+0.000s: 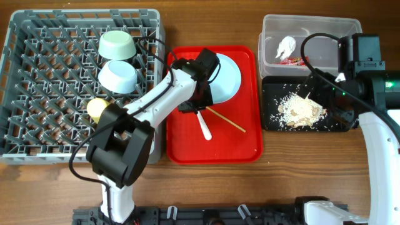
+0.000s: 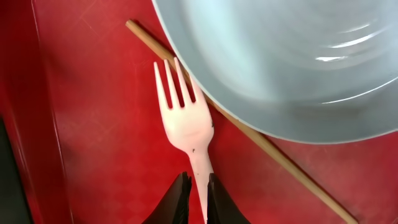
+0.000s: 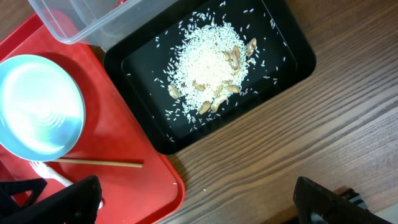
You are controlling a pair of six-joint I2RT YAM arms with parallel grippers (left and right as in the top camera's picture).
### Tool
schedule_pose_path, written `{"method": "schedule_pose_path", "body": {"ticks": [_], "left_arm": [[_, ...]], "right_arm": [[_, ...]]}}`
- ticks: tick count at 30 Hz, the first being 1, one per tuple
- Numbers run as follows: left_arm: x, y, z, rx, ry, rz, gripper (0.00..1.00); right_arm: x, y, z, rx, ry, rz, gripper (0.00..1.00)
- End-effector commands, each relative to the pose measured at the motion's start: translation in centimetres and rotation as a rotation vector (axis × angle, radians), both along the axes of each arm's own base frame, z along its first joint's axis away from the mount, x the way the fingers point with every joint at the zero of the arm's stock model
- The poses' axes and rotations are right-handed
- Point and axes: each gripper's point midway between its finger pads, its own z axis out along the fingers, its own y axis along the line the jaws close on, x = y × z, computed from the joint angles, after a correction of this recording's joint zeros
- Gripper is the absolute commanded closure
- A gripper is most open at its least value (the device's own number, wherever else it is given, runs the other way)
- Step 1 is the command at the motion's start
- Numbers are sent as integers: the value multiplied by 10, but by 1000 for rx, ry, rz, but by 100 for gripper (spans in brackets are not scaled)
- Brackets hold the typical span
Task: Sort waste into correct bins and load items into the dishwasher rack
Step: 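Grasp the white fork with the left gripper and lift it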
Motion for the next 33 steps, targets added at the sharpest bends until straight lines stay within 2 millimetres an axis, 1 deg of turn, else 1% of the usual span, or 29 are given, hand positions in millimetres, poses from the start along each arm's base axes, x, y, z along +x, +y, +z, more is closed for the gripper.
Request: {"method": "schedule_pose_path", "body": {"ticks": [1, 2, 3, 5, 7, 9, 14, 17, 19, 22, 23, 27, 29, 31, 33], "left_arm": [[0, 1, 5, 8, -17, -19, 87], [-1, 2, 5, 11, -13, -19, 72], [-3, 3, 5, 15, -8, -19, 50], [-4, 4, 4, 18, -4, -19, 39], [-5, 5, -2, 19, -6, -19, 33], [-6, 6, -12, 16, -10, -16, 30], [-6, 7, -31, 0, -37, -16, 29], [0, 10, -39, 11, -83, -11, 30], [7, 10, -41, 14, -118, -8, 34], [16, 6, -38, -1, -159, -19, 48], [17, 5, -38, -3, -163, -19, 53], [17, 5, -38, -3, -163, -19, 70], [17, 5, -38, -3, -162, -19, 84], [16, 6, -38, -1, -159, -19, 91], [15, 6, -39, 1, -156, -20, 96]], "right_arm": [[-3, -3, 5, -11, -14, -2, 0], [-3, -3, 5, -11, -14, -2, 0], [-3, -3, 5, -11, -13, -2, 0], [-3, -3, 5, -11, -13, -2, 0], [-3, -3, 5, -11, -13, -2, 0], [-3, -2, 5, -10, -13, -2, 0], [-4, -2, 5, -11, -12, -1, 0], [-4, -2, 5, -11, -12, -1, 0], [-4, -2, 5, -11, -12, -1, 0], [-4, -2, 5, -10, -11, -1, 0], [-4, -3, 5, -11, -11, -1, 0], [-4, -2, 5, -11, -12, -1, 0], [-4, -2, 5, -11, -11, -1, 0], [-4, -2, 5, -11, -11, -1, 0], [-4, -2, 5, -11, -11, -1, 0]]}}
